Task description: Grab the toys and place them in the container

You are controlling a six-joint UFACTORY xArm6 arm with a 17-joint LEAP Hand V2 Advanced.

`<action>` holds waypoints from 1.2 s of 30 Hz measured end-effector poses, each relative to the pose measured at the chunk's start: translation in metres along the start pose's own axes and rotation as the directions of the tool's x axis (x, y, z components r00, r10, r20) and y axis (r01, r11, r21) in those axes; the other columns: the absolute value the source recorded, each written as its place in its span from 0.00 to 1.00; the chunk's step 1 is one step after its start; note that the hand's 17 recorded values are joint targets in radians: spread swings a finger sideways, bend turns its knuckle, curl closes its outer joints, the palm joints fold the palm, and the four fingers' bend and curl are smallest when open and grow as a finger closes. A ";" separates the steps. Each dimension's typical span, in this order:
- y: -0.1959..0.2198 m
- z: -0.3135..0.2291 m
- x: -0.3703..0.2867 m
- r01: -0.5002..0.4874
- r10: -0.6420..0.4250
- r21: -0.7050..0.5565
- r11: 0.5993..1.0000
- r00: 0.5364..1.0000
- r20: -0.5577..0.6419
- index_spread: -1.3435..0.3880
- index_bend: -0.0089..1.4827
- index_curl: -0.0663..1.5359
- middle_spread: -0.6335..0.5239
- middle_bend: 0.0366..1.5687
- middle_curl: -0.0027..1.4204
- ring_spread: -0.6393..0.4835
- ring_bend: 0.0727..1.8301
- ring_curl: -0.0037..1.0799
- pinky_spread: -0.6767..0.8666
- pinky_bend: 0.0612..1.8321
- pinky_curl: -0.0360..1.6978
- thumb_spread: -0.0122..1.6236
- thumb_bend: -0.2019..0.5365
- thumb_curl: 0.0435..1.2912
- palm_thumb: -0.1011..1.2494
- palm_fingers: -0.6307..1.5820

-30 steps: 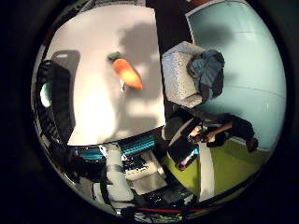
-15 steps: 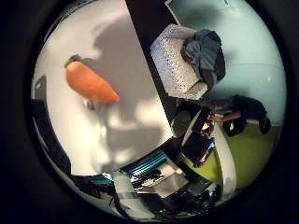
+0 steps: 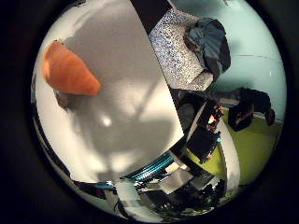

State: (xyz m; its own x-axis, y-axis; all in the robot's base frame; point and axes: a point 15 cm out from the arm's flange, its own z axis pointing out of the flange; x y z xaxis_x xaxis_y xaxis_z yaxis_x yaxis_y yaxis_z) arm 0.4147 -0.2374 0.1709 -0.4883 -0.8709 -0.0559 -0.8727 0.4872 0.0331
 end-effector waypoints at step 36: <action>0.007 -0.006 -0.002 0.059 -0.058 0.017 0.998 0.997 -0.040 0.58 0.71 0.57 0.33 0.75 0.65 0.31 0.71 0.67 0.26 0.70 0.46 0.70 0.28 0.30 0.74 0.77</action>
State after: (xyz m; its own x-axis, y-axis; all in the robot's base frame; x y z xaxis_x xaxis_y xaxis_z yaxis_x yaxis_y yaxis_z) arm 0.4093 -0.2324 0.1768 -0.4364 -0.8996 -0.0173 -0.8998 0.4362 0.0133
